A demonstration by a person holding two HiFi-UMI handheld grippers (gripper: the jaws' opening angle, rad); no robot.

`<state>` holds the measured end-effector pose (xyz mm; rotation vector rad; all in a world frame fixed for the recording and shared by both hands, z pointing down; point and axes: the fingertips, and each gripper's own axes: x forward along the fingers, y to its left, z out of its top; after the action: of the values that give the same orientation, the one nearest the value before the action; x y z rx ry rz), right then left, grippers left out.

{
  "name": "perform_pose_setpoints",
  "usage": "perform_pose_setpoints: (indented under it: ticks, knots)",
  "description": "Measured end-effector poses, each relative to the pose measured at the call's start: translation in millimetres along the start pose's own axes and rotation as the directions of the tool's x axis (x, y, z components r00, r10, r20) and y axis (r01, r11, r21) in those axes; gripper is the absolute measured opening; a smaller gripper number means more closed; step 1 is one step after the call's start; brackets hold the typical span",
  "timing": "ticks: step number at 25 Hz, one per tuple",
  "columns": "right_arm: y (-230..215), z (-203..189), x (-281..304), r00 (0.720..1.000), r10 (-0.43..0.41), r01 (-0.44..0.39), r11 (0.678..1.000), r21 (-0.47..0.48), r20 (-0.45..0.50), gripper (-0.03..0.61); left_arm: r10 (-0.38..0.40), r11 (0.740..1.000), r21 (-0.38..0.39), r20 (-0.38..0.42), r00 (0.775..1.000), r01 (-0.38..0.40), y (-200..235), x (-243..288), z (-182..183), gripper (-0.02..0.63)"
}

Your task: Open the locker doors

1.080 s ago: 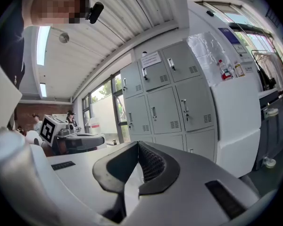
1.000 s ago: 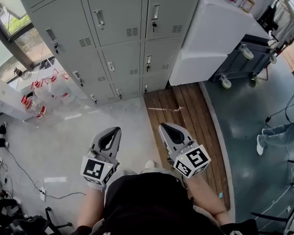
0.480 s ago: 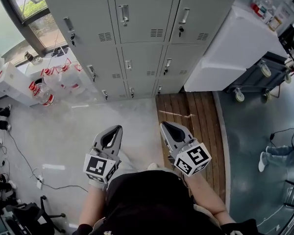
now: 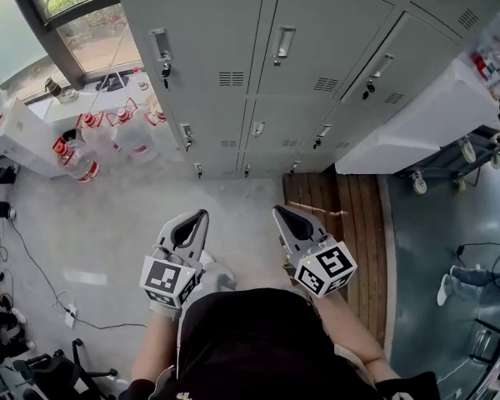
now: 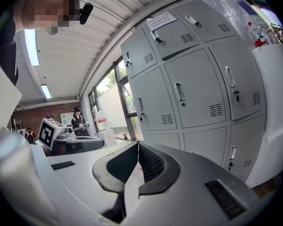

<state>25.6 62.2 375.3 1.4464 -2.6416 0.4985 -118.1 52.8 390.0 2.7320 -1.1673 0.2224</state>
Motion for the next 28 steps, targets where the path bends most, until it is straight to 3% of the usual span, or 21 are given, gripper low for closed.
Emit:
perform_pose_setpoints:
  ticks: [8,16,20,28]
  knots:
    - [34.0,0.8,125.5,0.998,0.014,-0.015,1.0,-0.007,-0.065,0.029,0.023,0.998,-0.051,-0.031,0.999,-0.025,121.4,-18.3,-14.6,0.017]
    - [31.8,-18.0,215.1,0.99,0.045,-0.047,0.999,-0.015,-0.137,0.029,0.12,0.989,-0.082,-0.073,0.99,-0.126,185.1,-33.8,-31.1,0.017]
    - [20.4,-31.5,255.2,0.981,0.08,-0.087,0.996,-0.031,-0.179,0.029,0.207,0.97,-0.106,-0.11,0.972,-0.219,203.8,-39.6,-39.5,0.017]
    - [-12.3,-80.2,335.5,0.955,0.123,-0.145,0.987,-0.063,-0.269,0.031,0.364,0.913,-0.127,-0.176,0.915,-0.388,225.7,-38.5,-49.8,0.017]
